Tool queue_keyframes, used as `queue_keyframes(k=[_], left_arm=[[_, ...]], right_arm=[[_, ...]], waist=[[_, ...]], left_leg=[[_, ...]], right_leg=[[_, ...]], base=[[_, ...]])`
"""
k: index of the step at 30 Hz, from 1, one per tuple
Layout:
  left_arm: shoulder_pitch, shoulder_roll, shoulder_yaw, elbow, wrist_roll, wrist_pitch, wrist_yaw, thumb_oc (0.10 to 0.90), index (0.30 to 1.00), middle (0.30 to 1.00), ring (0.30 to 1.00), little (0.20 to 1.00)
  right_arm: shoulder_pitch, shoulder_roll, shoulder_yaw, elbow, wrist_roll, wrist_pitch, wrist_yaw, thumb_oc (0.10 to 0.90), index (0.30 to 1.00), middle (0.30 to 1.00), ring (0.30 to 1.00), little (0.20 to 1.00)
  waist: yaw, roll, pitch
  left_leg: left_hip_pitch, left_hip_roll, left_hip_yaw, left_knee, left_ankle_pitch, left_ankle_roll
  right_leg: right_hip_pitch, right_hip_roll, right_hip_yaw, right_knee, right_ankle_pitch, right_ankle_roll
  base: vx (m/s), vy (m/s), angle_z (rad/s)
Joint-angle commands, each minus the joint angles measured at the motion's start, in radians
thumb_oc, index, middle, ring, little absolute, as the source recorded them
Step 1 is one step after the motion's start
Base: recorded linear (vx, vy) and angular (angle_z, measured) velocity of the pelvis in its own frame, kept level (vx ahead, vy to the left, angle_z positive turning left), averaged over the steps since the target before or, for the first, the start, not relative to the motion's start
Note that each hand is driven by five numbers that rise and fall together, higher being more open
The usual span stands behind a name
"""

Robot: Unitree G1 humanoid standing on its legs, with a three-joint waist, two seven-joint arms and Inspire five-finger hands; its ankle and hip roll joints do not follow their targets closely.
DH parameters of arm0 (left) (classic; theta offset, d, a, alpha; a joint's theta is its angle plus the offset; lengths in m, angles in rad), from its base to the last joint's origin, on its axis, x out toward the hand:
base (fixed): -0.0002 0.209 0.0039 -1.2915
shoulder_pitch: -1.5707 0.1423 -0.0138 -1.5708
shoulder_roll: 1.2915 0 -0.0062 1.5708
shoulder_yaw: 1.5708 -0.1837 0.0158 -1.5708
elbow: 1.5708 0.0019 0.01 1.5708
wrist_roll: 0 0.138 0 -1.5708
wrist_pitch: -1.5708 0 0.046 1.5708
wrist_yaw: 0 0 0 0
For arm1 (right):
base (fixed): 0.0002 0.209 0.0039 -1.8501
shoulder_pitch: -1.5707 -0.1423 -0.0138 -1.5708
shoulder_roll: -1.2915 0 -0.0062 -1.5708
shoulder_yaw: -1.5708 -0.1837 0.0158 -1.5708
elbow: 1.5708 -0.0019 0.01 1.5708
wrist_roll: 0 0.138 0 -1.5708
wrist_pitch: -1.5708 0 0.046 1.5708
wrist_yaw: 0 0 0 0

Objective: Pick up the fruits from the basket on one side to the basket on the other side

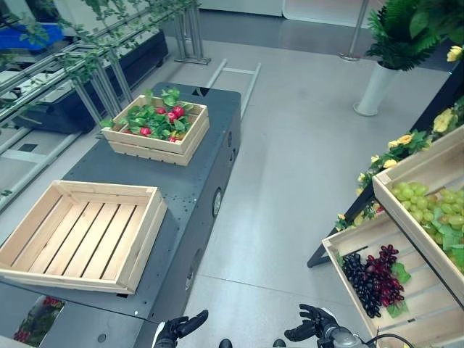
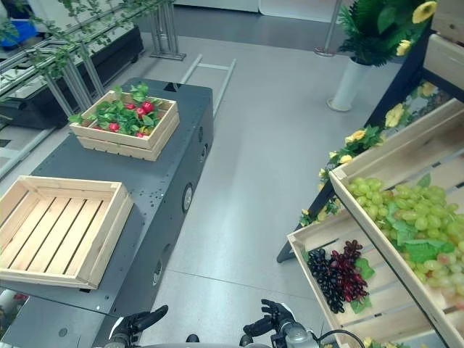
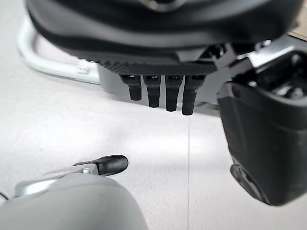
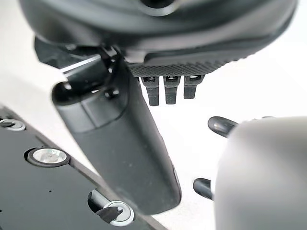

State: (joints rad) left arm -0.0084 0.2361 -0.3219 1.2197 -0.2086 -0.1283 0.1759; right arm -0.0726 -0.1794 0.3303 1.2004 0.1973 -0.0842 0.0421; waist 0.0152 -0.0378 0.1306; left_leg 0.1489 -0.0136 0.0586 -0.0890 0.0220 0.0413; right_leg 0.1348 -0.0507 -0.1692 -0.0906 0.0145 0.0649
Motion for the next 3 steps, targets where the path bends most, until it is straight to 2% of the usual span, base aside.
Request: queue_keyframes(k=[1, 3], left_arm=[[-0.077, -0.066, -0.034, -0.003, 0.033, -0.059, 0.047, 0.8, 0.9, 0.9, 0.9, 0.9], [-0.082, -0.051, -0.042, -0.007, 0.055, -0.036, 0.041, 0.8, 0.9, 0.9, 0.9, 0.9]], right_arm=[[-0.004, -0.017, 0.041, -0.003, -0.06, -0.019, -0.005, 0.8, 0.9, 0.9, 0.9, 0.9], [-0.001, -0.016, 0.045, -0.001, -0.067, -0.014, -0.01, 0.8, 0.9, 0.9, 0.9, 0.9]], waist=[[-0.015, 0.014, -0.025], [-0.018, 0.017, -0.033]], left_leg=[[0.014, -0.054, 0.023, 0.019, -0.129, 0.005], [0.018, -0.054, 0.023, 0.015, -0.129, 0.004]], right_leg=[[0.02, 0.049, 0.044, 0.029, -0.069, -0.029], [0.023, 0.051, 0.042, 0.029, -0.073, -0.028]], base=[[0.0, -0.024, -0.06], [-0.01, -0.033, -0.07]])
